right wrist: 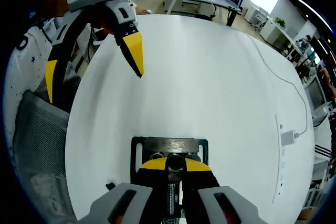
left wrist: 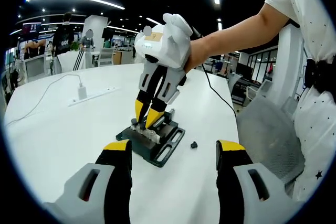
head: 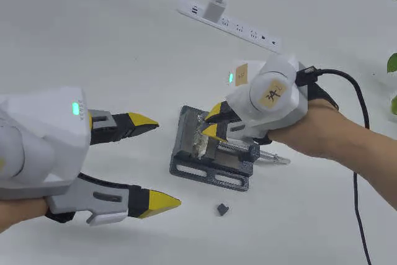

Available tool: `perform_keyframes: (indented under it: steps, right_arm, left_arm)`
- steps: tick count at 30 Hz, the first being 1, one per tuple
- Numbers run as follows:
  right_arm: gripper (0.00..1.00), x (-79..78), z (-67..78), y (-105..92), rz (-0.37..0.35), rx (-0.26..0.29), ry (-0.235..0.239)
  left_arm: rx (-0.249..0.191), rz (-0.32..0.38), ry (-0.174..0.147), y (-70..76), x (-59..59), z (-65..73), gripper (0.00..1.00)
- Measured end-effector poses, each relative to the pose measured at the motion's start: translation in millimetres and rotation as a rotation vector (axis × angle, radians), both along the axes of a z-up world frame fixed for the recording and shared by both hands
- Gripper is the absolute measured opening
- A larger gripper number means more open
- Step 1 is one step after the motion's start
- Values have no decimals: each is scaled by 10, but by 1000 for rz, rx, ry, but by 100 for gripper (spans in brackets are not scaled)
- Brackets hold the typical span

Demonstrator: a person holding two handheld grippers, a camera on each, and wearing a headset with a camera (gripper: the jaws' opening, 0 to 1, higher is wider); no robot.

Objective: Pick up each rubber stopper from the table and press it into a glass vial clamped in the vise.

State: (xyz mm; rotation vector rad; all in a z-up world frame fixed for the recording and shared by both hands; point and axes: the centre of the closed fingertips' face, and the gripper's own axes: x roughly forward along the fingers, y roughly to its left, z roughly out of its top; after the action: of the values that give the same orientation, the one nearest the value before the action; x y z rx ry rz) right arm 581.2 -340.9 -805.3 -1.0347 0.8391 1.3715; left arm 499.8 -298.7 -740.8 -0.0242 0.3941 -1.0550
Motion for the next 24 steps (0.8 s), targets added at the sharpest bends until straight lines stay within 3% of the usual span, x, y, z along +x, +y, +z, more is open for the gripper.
perform_keyframes:
  steps: [15,21,24]
  right_arm:
    - [4,2,1,-17,-156,94,-104]
    - [3,25,-7,-14,-204,107,-79]
    - [3,5,-17,-9,-202,108,-95]
  left_arm:
    - [-1,7,5,13,-16,-7,63]
    - [1,2,4,1,-20,-15,63]
    - [-4,3,2,-8,-13,-4,63]
